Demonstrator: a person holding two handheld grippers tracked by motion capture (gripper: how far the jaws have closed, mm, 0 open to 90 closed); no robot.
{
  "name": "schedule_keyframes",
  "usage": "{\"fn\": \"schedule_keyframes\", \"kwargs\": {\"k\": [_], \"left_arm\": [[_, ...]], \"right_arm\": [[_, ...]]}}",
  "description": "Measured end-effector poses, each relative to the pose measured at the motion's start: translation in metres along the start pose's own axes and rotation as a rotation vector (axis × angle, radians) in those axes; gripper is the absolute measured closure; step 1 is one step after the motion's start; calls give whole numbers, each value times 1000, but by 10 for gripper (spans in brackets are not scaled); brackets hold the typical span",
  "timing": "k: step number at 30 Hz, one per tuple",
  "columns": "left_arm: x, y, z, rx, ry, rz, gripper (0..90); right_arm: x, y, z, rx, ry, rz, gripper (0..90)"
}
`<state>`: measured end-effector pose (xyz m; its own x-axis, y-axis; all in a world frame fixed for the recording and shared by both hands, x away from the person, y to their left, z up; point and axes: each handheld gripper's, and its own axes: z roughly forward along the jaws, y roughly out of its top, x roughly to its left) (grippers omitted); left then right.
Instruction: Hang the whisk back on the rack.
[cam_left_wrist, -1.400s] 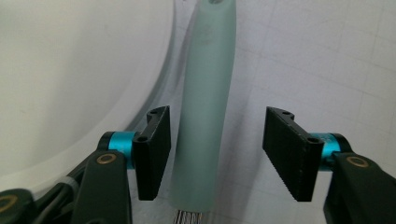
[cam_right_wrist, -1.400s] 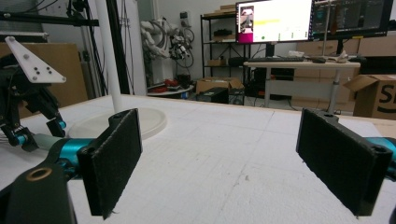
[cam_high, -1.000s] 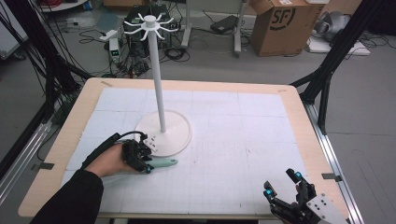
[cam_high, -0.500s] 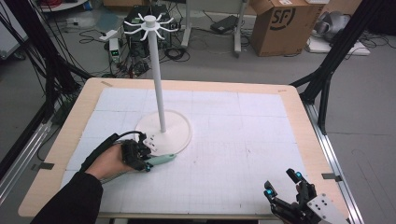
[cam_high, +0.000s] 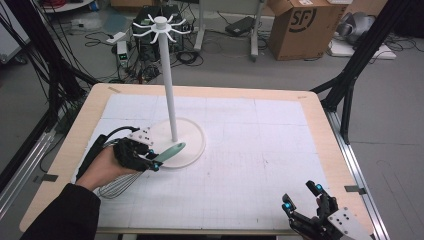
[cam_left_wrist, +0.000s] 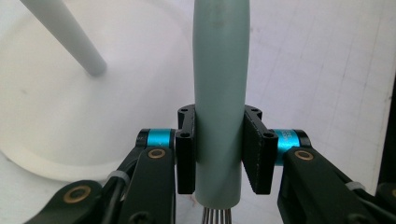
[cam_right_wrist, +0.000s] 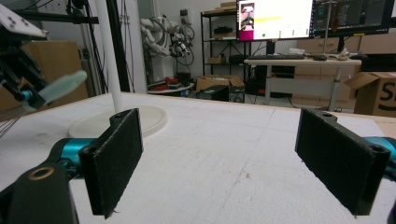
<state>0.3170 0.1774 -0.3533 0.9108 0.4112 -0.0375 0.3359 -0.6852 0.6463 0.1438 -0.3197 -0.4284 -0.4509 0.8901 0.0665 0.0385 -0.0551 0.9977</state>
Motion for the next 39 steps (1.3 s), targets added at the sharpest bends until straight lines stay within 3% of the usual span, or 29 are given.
{"fn": "schedule_keyframes", "kwargs": {"k": [11, 20, 32, 39], "left_arm": [[15, 16, -53, -186, 90, -25, 694], [23, 37, -94, -258, 162, -8, 693], [32, 66, -148, -393, 230, -33, 693], [39, 80, -166, -443, 271, -49, 692]], "right_arm": [[-1, 0, 0, -2, -2, 1, 142], [-2, -1, 0, 5, -6, 2, 142], [-2, -1, 1, 2, 1, 9, 142], [-6, -1, 2, -6, 0, 12, 142]]}}
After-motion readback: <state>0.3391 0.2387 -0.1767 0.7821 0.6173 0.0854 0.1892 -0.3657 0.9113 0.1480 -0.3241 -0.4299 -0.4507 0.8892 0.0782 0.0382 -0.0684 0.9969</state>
